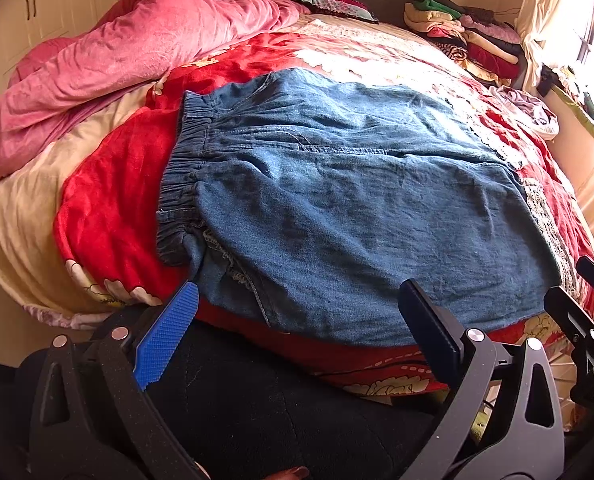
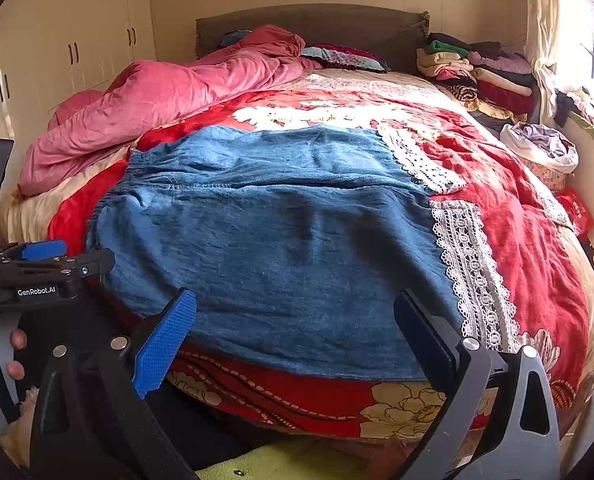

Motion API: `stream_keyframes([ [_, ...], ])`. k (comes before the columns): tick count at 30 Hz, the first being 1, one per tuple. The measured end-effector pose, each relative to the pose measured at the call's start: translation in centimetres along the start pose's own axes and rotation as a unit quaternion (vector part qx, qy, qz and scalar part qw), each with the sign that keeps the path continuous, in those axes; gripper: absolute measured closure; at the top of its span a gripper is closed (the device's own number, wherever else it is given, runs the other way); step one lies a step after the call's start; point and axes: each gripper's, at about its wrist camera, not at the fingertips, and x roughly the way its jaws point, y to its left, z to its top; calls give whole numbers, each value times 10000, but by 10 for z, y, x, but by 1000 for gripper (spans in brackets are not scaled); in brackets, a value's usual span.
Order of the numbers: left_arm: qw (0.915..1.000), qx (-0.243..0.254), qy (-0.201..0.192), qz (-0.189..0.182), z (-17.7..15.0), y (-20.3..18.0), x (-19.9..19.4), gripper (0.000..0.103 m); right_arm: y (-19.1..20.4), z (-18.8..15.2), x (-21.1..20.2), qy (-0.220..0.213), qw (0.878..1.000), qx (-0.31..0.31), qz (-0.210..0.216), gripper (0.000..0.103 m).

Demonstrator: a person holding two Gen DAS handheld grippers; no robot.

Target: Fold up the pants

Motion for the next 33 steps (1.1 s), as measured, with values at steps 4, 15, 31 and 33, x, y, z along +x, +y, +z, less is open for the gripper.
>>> stream_keyframes([
  [4, 10000, -4, 13, 8, 1, 0, 0, 9, 0, -1, 1, 19, 10000, -16, 4, 4],
  [15, 10000, -2, -7, 5, 0, -2, -1, 9, 1, -1, 2, 35, 10000, -55, -9, 4],
  [31, 9998, -194, 0, 44, 8, 19, 3, 9, 0, 11, 12, 67, 9999, -96, 26, 4],
  [33, 9997, -220, 24, 47, 11, 23, 6, 9, 1, 17, 17, 77, 9999, -143, 50, 4],
])
